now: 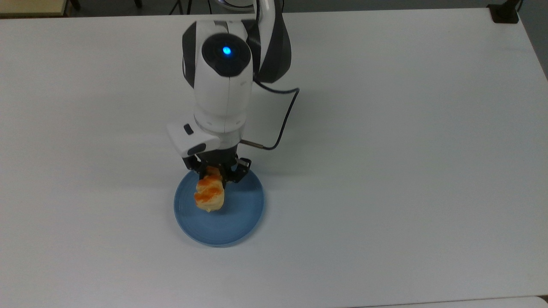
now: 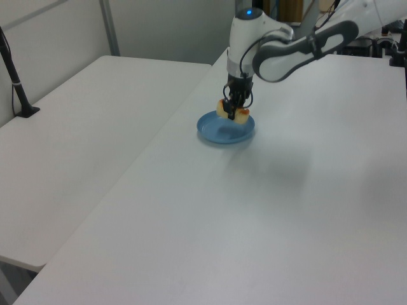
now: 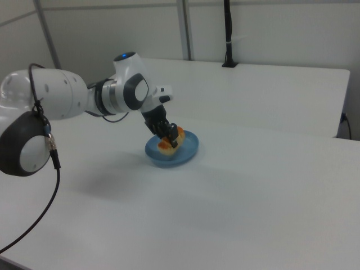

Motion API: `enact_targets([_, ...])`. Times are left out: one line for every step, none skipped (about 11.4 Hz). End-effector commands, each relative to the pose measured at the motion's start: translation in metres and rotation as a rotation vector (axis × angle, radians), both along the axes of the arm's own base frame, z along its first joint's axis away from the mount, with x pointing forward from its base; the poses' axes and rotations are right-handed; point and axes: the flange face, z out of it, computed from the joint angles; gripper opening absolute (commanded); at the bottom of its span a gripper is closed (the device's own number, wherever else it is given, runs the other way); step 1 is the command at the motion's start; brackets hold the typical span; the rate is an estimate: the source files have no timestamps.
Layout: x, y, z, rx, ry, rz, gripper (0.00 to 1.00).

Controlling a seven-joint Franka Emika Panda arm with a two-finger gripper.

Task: Put the bread onto the plate
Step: 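Lower the bread roll onto the plate and open the gripper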

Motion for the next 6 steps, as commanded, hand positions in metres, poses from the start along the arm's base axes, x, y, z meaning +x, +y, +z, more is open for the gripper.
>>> enact_targets([0.013,0.001,-0.02,-0.043,-0.021,0.043,0.48])
enact_targets([0.014,0.002,-0.02,-0.037,-0.032,0.039,0.53])
enact_targets([0.013,0.002,-0.023,-0.035,-0.026,0.036,0.83])
enact_targets([0.012,0.002,-0.022,-0.037,-0.025,0.038,1.0])
enact_targets([0.012,-0.003,-0.019,-0.031,-0.025,0.023,1.0])
enact_targets([0.011,-0.006,-0.006,-0.027,-0.039,0.009,1.0])
